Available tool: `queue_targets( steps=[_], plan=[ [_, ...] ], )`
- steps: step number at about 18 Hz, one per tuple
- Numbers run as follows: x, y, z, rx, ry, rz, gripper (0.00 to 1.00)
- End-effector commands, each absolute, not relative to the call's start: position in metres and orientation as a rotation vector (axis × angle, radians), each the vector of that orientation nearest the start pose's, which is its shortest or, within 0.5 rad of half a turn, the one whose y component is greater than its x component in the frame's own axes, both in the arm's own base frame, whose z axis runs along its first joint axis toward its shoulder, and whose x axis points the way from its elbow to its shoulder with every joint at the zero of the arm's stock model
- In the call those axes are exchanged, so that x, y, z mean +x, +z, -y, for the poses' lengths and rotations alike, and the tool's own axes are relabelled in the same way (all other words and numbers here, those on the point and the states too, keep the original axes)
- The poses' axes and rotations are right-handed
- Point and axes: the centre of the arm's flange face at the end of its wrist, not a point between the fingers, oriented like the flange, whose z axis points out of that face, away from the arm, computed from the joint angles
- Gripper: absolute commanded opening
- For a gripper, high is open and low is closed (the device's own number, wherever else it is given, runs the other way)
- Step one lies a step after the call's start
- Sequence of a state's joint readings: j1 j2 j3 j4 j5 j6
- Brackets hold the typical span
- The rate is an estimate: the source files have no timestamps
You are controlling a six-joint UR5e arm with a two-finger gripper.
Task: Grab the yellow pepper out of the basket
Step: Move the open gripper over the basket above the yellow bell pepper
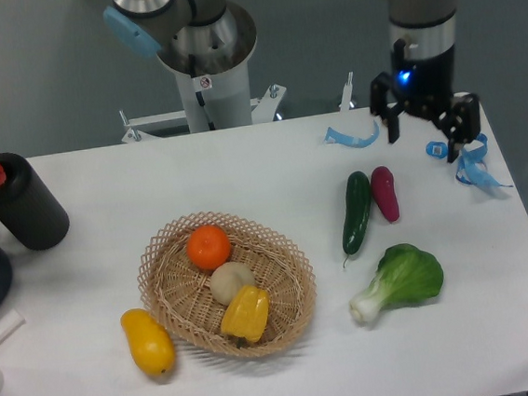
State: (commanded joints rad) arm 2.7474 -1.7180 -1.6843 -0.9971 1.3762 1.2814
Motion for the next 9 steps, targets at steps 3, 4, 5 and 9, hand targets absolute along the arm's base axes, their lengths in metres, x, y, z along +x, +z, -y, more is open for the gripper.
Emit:
queue_targets(
  steps=[3, 4, 5, 9],
  plan=[
    [-0.454, 0.403, -0.388, -2.799, 0.21, 0.014, 1.0],
    [-0.453, 0.4, -0.393, -2.796, 0.187, 0.081, 1.0],
    [-0.452, 0.396, -0.403, -2.794, 0.164, 0.13, 1.0],
    [-0.437, 0.374, -0.454, -2.796, 0.071, 0.223, 1.0]
  ],
)
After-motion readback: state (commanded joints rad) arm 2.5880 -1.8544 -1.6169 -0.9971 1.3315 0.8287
